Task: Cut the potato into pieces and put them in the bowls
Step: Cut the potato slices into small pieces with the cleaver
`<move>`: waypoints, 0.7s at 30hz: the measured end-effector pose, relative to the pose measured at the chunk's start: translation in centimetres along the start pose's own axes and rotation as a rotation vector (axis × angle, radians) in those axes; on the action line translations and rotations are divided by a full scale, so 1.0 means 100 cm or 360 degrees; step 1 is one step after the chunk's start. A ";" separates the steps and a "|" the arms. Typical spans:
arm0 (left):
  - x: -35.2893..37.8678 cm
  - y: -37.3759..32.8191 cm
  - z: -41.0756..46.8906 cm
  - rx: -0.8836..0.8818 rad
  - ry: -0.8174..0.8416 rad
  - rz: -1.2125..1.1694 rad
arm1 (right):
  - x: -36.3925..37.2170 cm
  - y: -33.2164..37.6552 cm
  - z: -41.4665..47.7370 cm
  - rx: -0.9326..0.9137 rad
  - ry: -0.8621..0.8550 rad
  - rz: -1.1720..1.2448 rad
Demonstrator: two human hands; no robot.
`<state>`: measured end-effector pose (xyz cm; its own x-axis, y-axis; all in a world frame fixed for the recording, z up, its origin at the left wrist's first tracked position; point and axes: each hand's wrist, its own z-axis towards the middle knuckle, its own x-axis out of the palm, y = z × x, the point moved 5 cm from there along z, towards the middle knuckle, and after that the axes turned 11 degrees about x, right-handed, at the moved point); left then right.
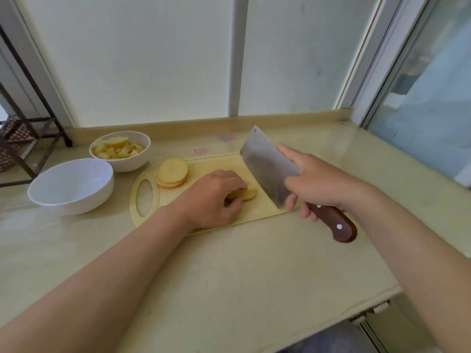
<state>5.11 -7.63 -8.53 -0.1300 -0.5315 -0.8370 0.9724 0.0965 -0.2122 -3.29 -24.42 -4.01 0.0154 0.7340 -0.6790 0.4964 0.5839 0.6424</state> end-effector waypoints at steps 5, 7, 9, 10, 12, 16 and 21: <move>-0.002 -0.002 0.000 -0.0018 0.0007 -0.0015 | 0.016 0.019 -0.012 -0.0028 0.0008 -0.0264; -0.002 -0.002 -0.001 -0.0032 0.0023 -0.0016 | 0.018 0.025 -0.016 -0.0018 -0.0012 -0.0337; -0.002 -0.002 -0.002 -0.0041 0.0048 -0.0008 | 0.017 0.030 -0.021 -0.0001 -0.0037 -0.0408; -0.002 -0.002 -0.002 -0.0049 0.0058 -0.0004 | 0.016 0.032 -0.024 0.0007 -0.0052 -0.0430; -0.002 -0.001 -0.002 -0.0070 0.0067 -0.0002 | 0.014 0.037 -0.027 0.0011 -0.0076 -0.0451; -0.002 -0.002 -0.002 -0.0071 0.0085 0.0002 | 0.016 0.042 -0.031 0.0006 -0.0081 -0.0467; -0.002 -0.002 -0.001 -0.0070 0.0096 0.0013 | 0.019 0.041 -0.037 0.0022 -0.0063 -0.0478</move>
<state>4.89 -7.44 -8.42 -0.1350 -0.4790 -0.8674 0.9642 0.1381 -0.2263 -4.39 -19.35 -1.35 -0.1004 0.5148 -0.8514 0.4957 0.7678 0.4058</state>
